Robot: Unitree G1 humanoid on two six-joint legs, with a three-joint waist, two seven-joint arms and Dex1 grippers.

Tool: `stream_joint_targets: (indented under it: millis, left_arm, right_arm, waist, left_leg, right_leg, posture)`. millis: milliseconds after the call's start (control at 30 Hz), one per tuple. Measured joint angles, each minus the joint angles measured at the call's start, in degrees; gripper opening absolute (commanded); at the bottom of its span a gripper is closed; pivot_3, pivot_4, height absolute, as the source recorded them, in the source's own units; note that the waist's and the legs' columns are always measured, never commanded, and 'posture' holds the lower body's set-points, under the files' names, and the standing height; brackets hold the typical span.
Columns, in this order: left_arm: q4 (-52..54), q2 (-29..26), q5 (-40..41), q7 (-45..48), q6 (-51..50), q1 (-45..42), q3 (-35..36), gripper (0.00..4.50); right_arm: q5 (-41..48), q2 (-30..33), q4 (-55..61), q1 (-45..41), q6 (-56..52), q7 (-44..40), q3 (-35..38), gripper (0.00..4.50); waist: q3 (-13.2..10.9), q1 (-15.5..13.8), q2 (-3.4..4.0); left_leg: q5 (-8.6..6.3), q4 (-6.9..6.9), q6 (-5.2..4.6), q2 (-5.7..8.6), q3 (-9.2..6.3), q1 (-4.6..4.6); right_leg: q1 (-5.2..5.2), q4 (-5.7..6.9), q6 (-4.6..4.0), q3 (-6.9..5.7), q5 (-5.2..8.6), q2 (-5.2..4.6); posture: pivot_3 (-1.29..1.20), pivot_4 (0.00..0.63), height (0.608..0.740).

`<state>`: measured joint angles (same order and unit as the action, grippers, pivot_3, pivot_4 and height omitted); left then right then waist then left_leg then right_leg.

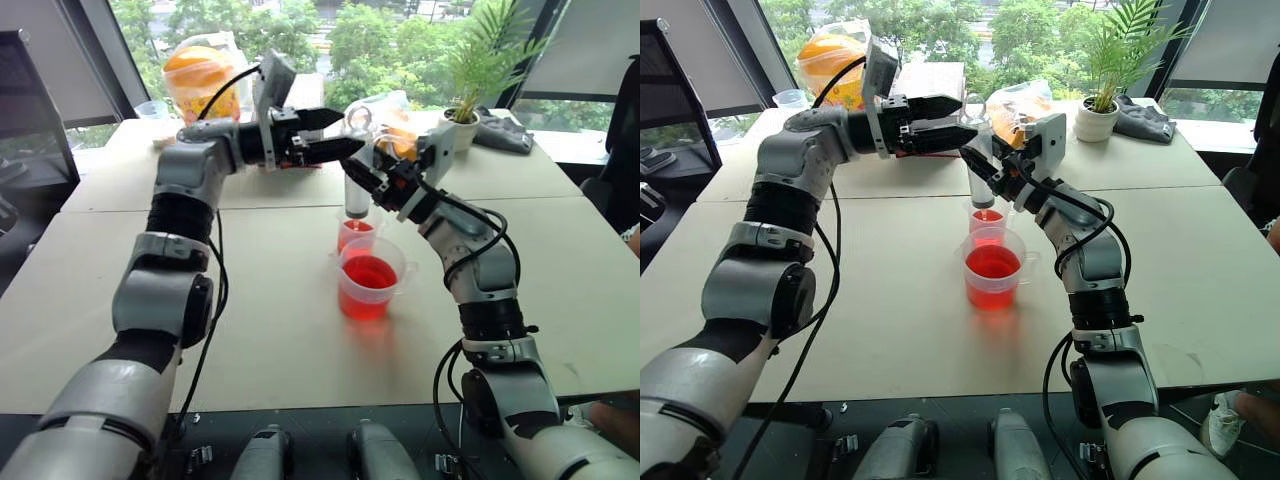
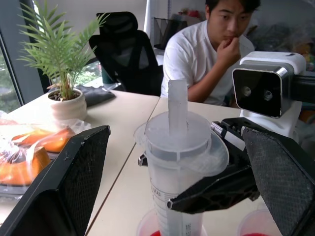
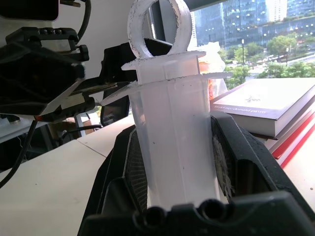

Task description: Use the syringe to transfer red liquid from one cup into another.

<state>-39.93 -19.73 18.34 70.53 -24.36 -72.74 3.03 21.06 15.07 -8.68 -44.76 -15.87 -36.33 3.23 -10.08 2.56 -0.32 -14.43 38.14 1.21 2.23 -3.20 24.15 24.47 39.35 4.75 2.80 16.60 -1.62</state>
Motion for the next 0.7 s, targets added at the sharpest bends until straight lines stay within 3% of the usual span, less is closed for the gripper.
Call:
stream_joint_targets:
  millis: [300,533,700]
  left_arm:
    - [12.05,-5.09,1.86,1.9,-3.05,9.45,-0.35,4.4]
    - [17.98,-4.91,2.18,1.64,-2.61,16.33,-2.79,4.4]
    - [21.93,-4.95,2.5,1.54,-2.33,19.15,-3.51,4.4]
  right_arm:
    - [2.86,3.89,0.23,-6.29,-10.49,5.05,3.4,1.47]
    - [8.28,17.75,-0.41,-22.18,-44.82,13.28,8.86,1.47]
    - [8.6,26.73,-1.94,-23.13,-68.42,13.27,4.77,1.47]
  waist:
    - [0.0,-0.1,0.01]
    - [0.0,-0.73,0.02]
    - [0.0,-1.56,0.02]
  left_leg:
    - [0.0,0.01,0.0,0.0,-0.01,0.0]
    - [0.0,-0.05,0.0,0.0,-0.05,0.11]
    - [-0.02,-0.06,-0.03,0.01,0.02,0.15]
  right_leg:
    - [0.0,0.0,0.0,0.0,0.0,-0.06]
    - [0.05,-0.09,-0.02,-0.03,0.0,-0.14]
    - [0.08,-0.15,-0.03,0.01,0.0,-0.16]
  posture:
    - [0.0,0.15,0.74]
    - [0.0,0.15,0.74]
    - [0.0,0.15,0.74]
